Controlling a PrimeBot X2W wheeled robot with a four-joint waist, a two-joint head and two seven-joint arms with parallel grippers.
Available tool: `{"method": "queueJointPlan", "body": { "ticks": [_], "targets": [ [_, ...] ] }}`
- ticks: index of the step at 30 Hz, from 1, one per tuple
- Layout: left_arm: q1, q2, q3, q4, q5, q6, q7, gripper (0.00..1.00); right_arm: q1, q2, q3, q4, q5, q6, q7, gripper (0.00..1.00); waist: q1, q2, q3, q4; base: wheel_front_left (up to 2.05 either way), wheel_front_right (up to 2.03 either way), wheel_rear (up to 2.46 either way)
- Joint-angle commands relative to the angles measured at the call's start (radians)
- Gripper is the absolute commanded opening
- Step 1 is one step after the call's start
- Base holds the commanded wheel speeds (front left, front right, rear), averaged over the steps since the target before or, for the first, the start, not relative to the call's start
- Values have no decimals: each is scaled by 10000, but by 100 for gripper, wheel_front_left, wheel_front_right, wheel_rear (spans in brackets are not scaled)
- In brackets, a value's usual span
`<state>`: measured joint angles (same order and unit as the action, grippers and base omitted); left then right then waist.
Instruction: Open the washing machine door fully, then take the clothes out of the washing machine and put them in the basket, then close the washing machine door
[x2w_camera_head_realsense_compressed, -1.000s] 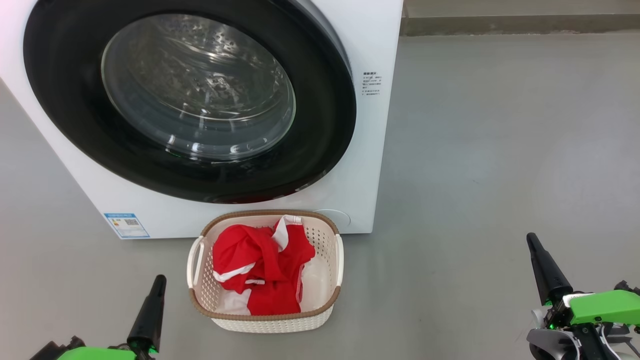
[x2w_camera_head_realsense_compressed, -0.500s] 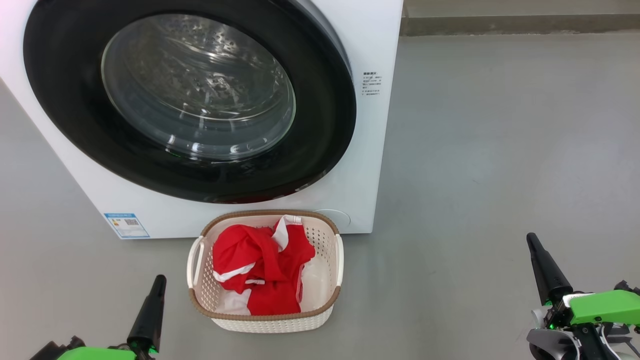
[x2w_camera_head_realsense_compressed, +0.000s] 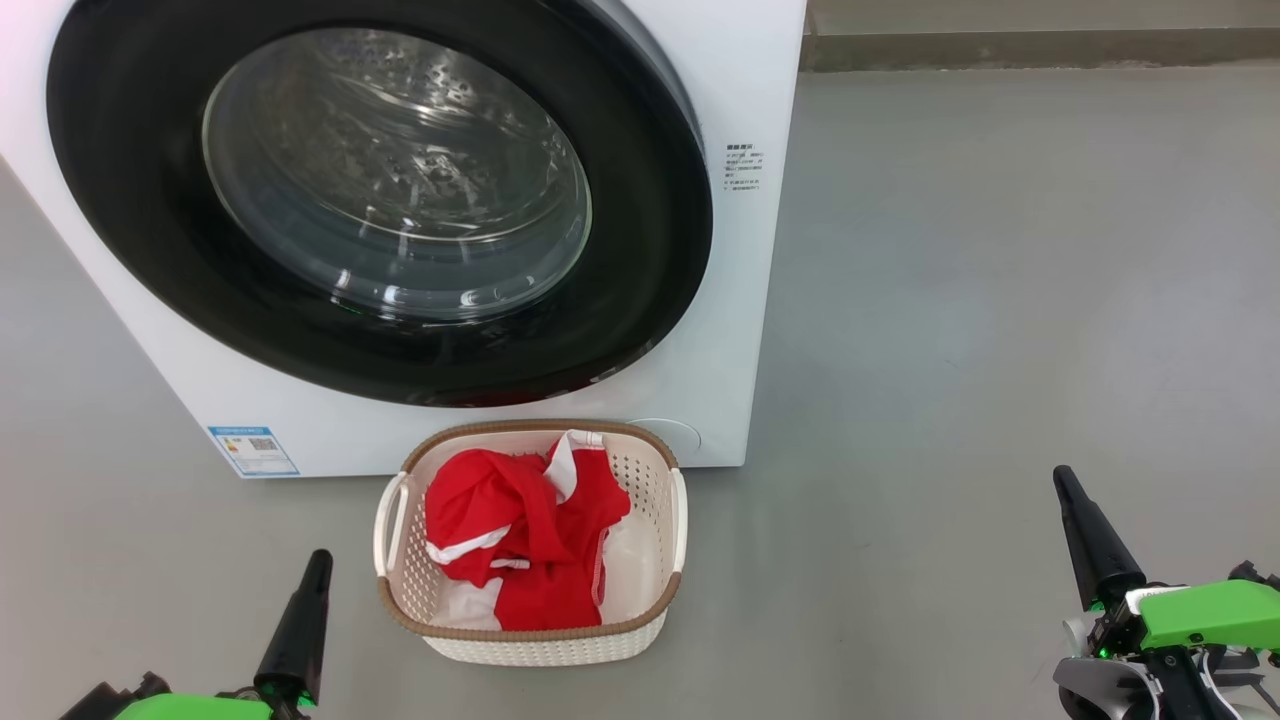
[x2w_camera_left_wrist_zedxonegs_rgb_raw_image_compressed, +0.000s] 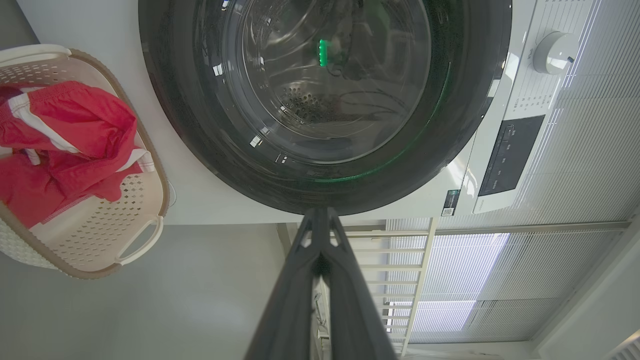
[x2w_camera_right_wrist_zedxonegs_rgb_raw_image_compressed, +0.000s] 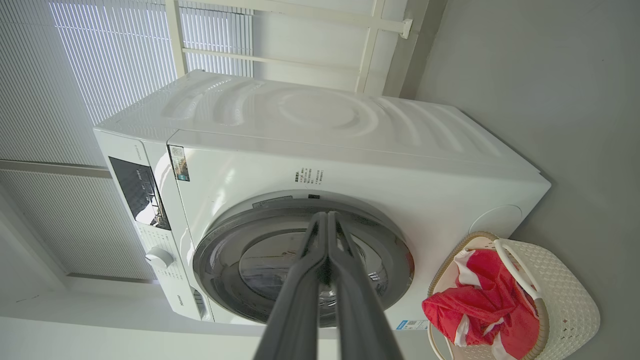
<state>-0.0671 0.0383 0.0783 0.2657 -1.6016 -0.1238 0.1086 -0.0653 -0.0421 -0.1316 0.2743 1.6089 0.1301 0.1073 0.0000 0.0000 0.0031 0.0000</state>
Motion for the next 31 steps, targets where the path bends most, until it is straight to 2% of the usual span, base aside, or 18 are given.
{"method": "queueJointPlan", "body": {
  "ticks": [1,31],
  "targets": [
    [-409,120,354,-208,-71,-69,45,0,-427,-82,168,-295,-11,6,67,0,0,0,0,0,0,0,0],
    [-409,120,353,-208,-71,-69,45,0,-427,-82,168,-295,-12,6,68,0,0,0,0,0,0,0,0]
  ]
}}
